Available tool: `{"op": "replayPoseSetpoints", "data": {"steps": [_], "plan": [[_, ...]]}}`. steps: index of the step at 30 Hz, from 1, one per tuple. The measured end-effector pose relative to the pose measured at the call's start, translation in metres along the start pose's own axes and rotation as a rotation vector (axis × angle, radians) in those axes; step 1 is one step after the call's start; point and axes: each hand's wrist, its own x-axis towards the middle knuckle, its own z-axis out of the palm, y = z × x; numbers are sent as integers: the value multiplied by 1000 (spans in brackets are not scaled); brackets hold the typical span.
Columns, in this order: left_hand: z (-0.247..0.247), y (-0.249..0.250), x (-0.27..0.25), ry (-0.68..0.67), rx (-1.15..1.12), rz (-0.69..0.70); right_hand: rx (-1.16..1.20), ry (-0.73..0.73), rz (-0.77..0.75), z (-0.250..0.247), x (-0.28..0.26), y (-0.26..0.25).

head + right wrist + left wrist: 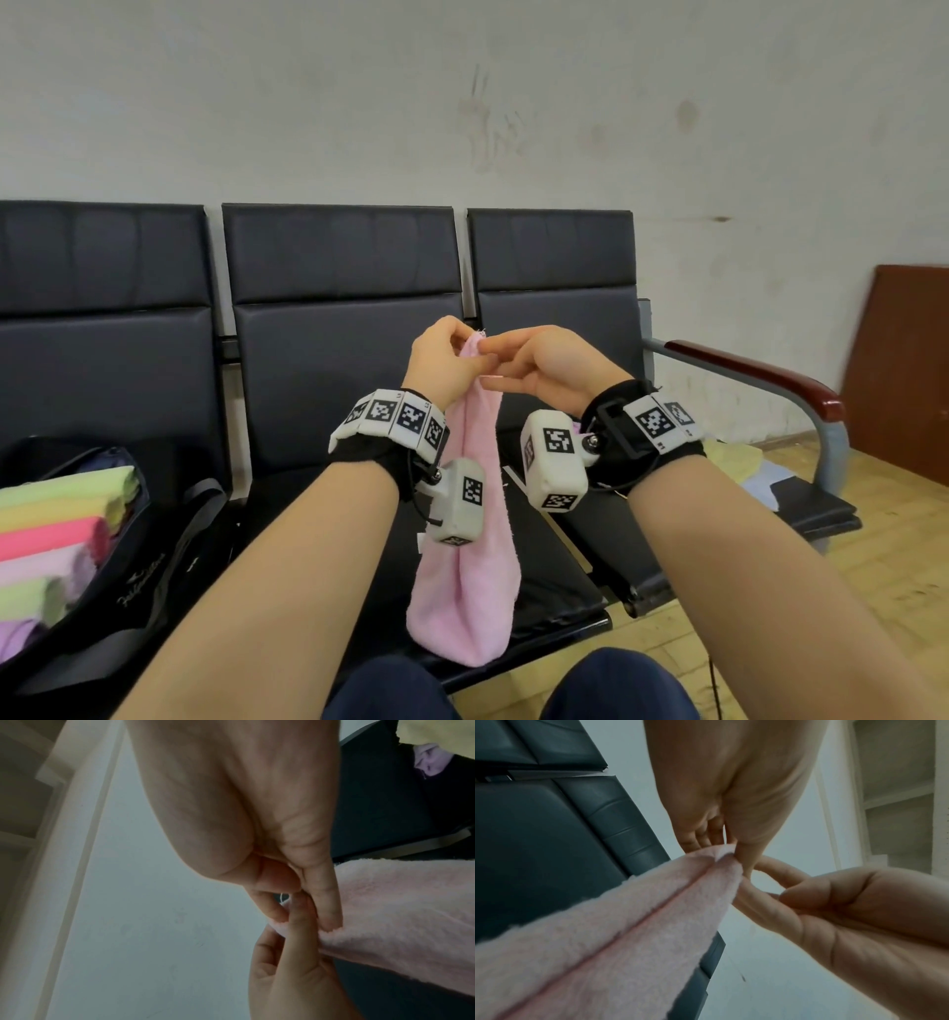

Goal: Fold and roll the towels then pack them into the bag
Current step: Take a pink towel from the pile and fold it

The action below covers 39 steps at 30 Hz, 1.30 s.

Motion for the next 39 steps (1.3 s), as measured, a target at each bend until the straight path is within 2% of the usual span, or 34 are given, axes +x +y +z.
{"op": "replayPoseSetpoints", "data": {"steps": [2, 7, 10, 13, 16, 19, 22, 25, 29, 31, 39], "plan": [[-3, -2, 1, -34, 1, 14, -4, -11, 0, -5, -1, 2], [-15, 1, 1, -102, -86, -10, -465, 183, -42, -16, 8, 11], [-21, 10, -2, -125, -239, -74, -569, 173, 0, -26, 17, 19], [-29, 17, -3, -120, -432, -143, -565, 73, 57, -34, 17, 22], [-38, 22, -2, -68, -589, -163, -545, 48, 116, -42, 11, 22], [-45, 23, 0, -2, -691, -192, -290, 29, 162, -50, 7, 26], [-51, 22, 3, 75, -744, -237, -103, 6, 94, -50, 4, 29], [-57, 17, 8, 168, -713, -263, -40, 72, -54, -43, 3, 20], [-62, 8, 10, 242, -424, -149, -100, 333, -321, -30, 5, -8], [-65, 8, 8, 261, -374, -132, -116, 361, -387, -25, 5, -19], [-72, 33, -4, 238, -356, -178, -140, 360, -313, -27, -18, -32]]}}
